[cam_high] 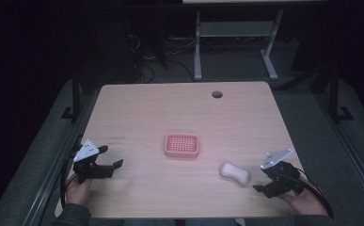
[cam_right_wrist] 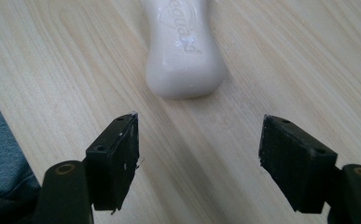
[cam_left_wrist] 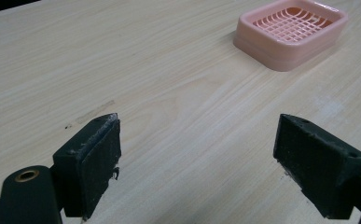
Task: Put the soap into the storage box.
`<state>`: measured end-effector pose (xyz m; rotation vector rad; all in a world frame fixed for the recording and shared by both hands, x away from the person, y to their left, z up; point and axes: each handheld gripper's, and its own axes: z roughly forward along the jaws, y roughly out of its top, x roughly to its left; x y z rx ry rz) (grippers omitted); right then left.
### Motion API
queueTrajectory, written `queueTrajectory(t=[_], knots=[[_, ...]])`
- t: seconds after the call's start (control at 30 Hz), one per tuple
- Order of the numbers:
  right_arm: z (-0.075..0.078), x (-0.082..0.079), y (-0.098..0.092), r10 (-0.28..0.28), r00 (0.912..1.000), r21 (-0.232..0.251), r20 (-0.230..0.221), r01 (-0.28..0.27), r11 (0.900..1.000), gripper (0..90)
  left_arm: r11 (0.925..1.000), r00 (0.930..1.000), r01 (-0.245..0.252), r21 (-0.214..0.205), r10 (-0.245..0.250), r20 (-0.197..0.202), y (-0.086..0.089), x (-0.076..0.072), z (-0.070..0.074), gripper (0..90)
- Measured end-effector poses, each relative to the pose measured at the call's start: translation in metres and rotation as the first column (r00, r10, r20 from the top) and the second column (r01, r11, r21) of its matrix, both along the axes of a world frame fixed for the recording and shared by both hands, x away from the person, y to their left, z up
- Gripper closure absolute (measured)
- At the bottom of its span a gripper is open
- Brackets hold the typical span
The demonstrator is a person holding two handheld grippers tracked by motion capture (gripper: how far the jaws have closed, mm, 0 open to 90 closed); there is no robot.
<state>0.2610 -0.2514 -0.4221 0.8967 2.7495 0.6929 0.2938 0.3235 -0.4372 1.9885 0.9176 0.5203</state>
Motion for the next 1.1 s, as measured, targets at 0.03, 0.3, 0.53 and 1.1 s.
queueTrajectory(t=[0.03, 0.3, 0.53, 1.1], knots=[[0.000, 0.000, 0.000, 0.000, 1.0000, 0.000, 0.000, 0.000, 1.0000, 28.4, 1.0000, 1.0000, -0.002, 0.000, 0.002, 0.000, 0.000, 0.000, 0.000, 14.4], [0.007, 0.008, 0.017, 0.033, 0.9994, -0.024, -0.005, -0.034, 0.9992, 29.4, 0.9999, 1.0000, -0.007, -0.010, 0.007, 0.003, 0.001, 0.000, 0.001, 14.4], [0.011, 0.016, 0.029, 0.073, 0.9973, -0.045, 0.002, -0.073, 0.9964, 29.5, 0.9999, 1.0000, -0.009, -0.014, 0.009, 0.004, 0.001, 0.000, 0.000, 14.4], [0.011, 0.034, 0.061, 0.138, 0.9901, -0.091, -0.028, -0.140, 0.9860, 30.7, 0.9998, 0.9999, -0.012, -0.014, 0.012, 0.007, 0.002, 0.000, 0.001, 14.4]])
